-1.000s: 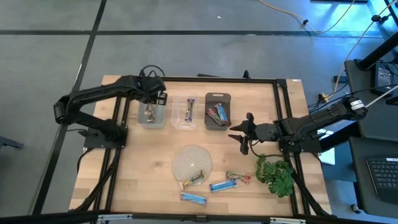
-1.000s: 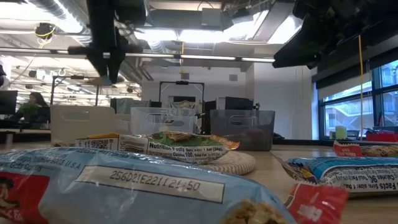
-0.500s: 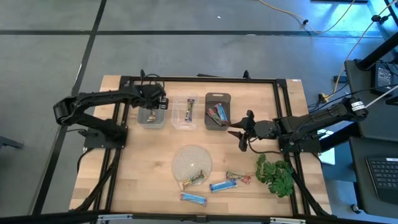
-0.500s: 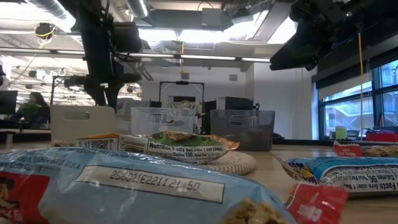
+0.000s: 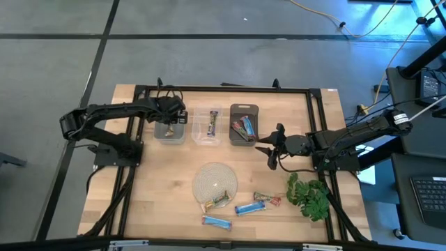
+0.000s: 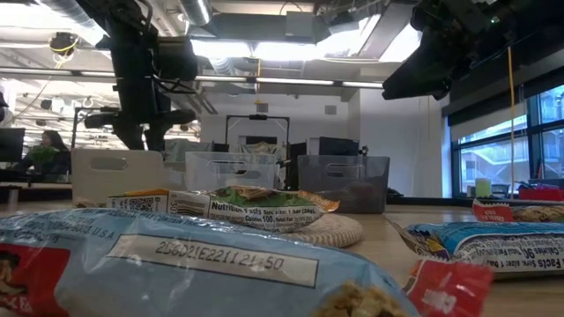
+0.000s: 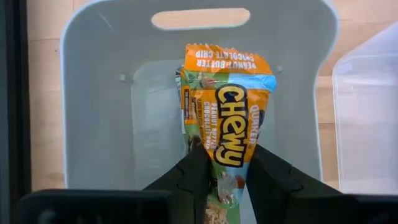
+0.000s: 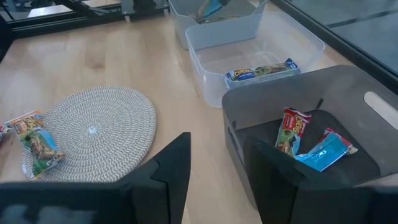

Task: Pick and place Granola Bars by type
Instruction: Put the yellow granola bar into the gray bin

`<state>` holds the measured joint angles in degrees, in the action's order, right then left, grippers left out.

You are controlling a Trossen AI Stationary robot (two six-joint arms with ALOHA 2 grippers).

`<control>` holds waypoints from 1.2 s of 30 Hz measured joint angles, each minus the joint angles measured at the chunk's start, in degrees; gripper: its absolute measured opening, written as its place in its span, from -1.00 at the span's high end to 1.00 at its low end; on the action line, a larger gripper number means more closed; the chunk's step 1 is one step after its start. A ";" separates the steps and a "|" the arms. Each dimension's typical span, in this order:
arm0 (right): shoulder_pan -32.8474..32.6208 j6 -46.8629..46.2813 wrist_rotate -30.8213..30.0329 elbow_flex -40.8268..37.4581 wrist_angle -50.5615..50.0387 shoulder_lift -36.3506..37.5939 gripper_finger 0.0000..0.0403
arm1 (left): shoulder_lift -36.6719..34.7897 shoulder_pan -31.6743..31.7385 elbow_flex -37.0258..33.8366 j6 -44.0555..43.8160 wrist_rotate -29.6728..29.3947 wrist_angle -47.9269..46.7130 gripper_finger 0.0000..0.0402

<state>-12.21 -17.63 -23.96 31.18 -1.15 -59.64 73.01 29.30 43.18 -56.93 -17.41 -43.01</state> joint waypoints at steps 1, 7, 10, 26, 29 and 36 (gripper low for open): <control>0.00 0.02 0.00 0.00 0.00 0.00 0.26 | 0.00 0.00 0.00 -0.56 0.00 0.01 0.55; 0.00 0.09 0.00 0.00 0.00 0.00 0.26 | 0.00 0.00 0.00 -0.95 0.00 0.00 0.44; 0.00 0.09 0.02 0.00 -0.02 0.00 0.26 | 0.00 0.00 0.01 -0.88 -0.02 0.01 0.34; 0.00 0.10 0.03 -0.06 -0.67 0.00 0.26 | -4.31 -10.29 11.97 29.95 5.43 13.82 0.02; 0.00 0.11 0.04 -0.07 -0.70 0.00 0.26 | -4.24 -16.34 14.08 35.28 12.03 16.35 0.02; 0.00 0.11 0.04 -0.07 -1.14 0.00 0.26 | 0.75 -34.37 17.94 35.52 6.64 16.19 0.01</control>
<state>-12.21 -17.52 -23.92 31.11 -2.28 -59.64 73.76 -5.07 61.13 -21.41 -10.77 -26.83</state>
